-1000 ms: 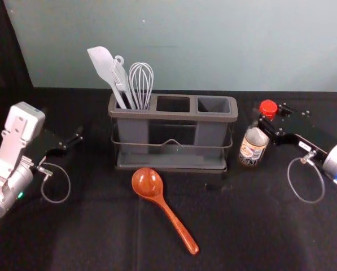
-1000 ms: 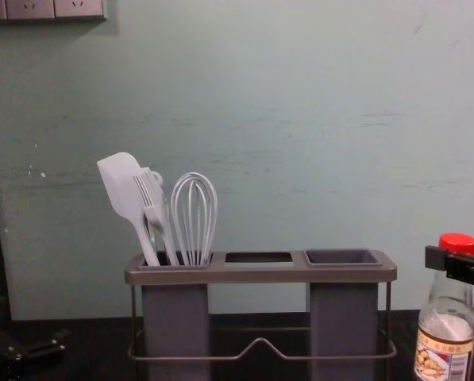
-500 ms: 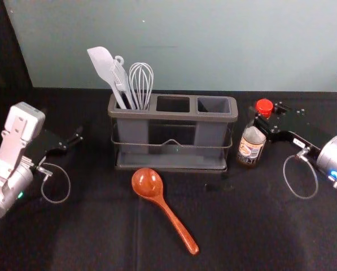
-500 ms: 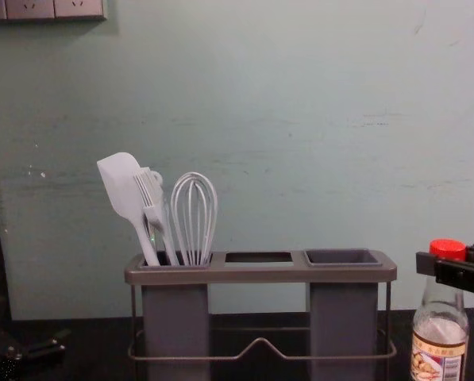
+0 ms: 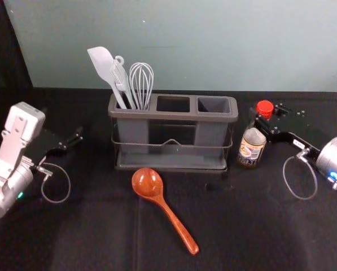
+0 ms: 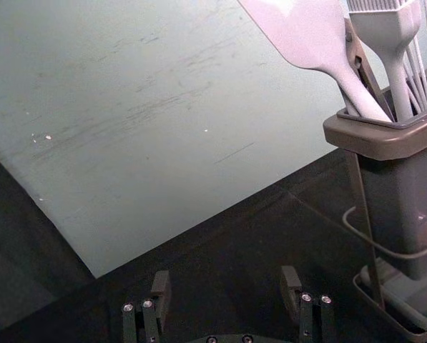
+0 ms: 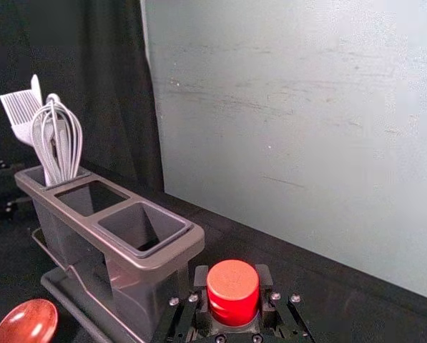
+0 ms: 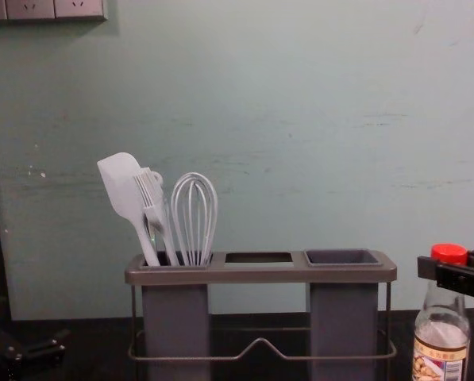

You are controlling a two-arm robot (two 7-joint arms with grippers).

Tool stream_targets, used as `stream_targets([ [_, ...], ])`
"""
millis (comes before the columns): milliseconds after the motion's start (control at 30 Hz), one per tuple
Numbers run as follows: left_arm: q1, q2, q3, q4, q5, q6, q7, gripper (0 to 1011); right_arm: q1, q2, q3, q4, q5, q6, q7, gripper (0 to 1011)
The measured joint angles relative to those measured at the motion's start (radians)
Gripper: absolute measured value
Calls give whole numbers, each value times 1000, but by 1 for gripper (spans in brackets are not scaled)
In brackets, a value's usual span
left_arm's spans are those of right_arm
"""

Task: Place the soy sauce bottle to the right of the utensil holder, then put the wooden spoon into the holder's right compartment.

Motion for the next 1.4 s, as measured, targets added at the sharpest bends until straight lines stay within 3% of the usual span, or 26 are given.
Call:
stream_targets([
  [300, 0, 0, 0, 0, 0, 0, 0, 1005, -1, 0, 1, 0, 1, 0, 0, 396],
  [800, 0, 0, 0, 0, 0, 0, 0, 1005, -1, 1, 1, -1, 2, 0, 0, 877],
  [967, 0, 0, 0, 0, 0, 0, 0, 1005, -1, 2, 1, -1, 2, 0, 0, 989],
  [1400, 0, 0, 0, 0, 0, 0, 0, 1005, -11, 6, 8, -18, 3, -2, -3, 1000],
])
